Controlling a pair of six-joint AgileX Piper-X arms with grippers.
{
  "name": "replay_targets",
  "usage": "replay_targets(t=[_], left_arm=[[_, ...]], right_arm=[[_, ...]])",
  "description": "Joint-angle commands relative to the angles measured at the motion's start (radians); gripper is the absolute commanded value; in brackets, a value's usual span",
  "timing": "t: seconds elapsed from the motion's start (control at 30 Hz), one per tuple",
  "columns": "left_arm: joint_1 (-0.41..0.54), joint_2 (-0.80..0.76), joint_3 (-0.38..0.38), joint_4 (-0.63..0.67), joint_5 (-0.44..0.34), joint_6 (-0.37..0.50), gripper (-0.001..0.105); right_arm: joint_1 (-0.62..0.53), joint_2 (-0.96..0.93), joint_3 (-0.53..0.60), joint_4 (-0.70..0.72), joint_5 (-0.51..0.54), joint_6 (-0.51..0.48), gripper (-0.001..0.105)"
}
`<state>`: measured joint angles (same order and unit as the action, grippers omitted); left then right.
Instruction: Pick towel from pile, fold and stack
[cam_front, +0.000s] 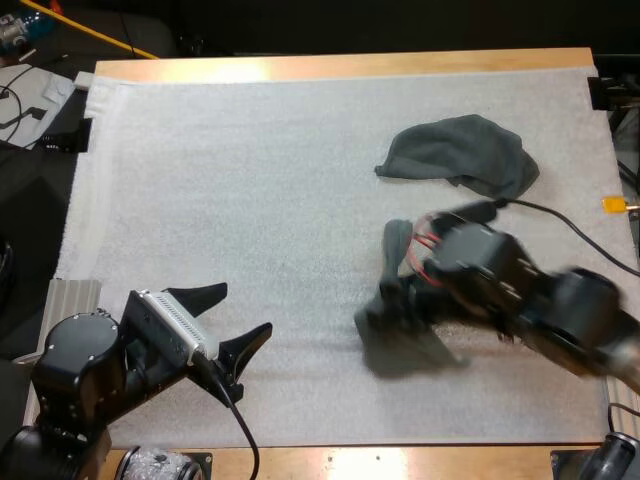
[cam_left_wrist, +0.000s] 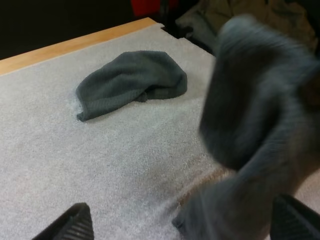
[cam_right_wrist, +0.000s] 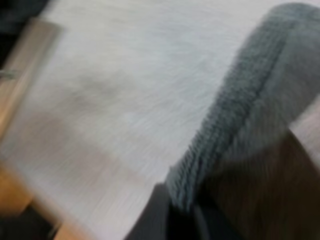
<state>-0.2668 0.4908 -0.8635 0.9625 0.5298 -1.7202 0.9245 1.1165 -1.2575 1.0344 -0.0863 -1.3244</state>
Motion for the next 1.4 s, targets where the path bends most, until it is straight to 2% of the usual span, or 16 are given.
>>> replay_targets(t=[0.0, 0.13, 0.3, 0.37, 0.47, 0.6, 0.67, 0.73, 1.03, 1.2, 1.3, 1.37], left_arm=[[-0.007, 0.007, -0.007, -0.013, 0.009, -0.009, 0.07], [-0.007, 0.007, -0.008, -0.008, 0.009, -0.009, 0.07], [-0.006, 0.006, -0.008, -0.005, 0.008, -0.009, 0.07], [-0.006, 0.006, -0.009, -0.005, 0.009, -0.008, 0.07], [-0.005, 0.011, -0.006, -0.002, 0.01, -0.008, 0.069], [-0.003, 0.01, -0.006, -0.004, 0.011, -0.01, 0.069], [-0.006, 0.013, -0.005, 0.002, 0.013, -0.009, 0.07], [-0.006, 0.01, -0.006, -0.001, 0.014, -0.008, 0.07], [-0.007, 0.01, -0.006, 0.002, 0.013, -0.003, 0.069], [-0.007, 0.009, -0.007, 0.004, 0.012, -0.004, 0.07], [-0.004, 0.01, -0.008, 0.0, 0.009, -0.001, 0.069], [-0.004, 0.008, -0.007, 0.005, 0.011, -0.001, 0.069]], right_arm=[[-0.028, 0.12, -0.001, -0.054, 0.097, -0.007, 0.001], [-0.09, 0.282, 0.003, -0.182, 0.13, -0.023, 0.001], [-0.167, 0.408, -0.02, -0.301, 0.119, -0.04, 0.001], [-0.187, 0.441, -0.044, -0.331, 0.109, -0.046, 0.006], [-0.191, 0.455, -0.057, -0.331, 0.095, -0.032, 0.024], [-0.2, 0.467, -0.092, -0.363, 0.067, -0.046, 0.068], [-0.202, 0.467, -0.105, -0.363, 0.06, -0.059, 0.078], [-0.202, 0.464, -0.11, -0.34, 0.066, -0.075, 0.079], [-0.211, 0.414, -0.105, -0.116, 0.104, -0.15, 0.062], [-0.21, 0.391, -0.107, 0.015, 0.106, -0.186, 0.061], [-0.205, 0.397, -0.106, 0.012, 0.109, -0.176, 0.061], [-0.203, 0.396, -0.086, 0.073, 0.111, -0.184, 0.062]])
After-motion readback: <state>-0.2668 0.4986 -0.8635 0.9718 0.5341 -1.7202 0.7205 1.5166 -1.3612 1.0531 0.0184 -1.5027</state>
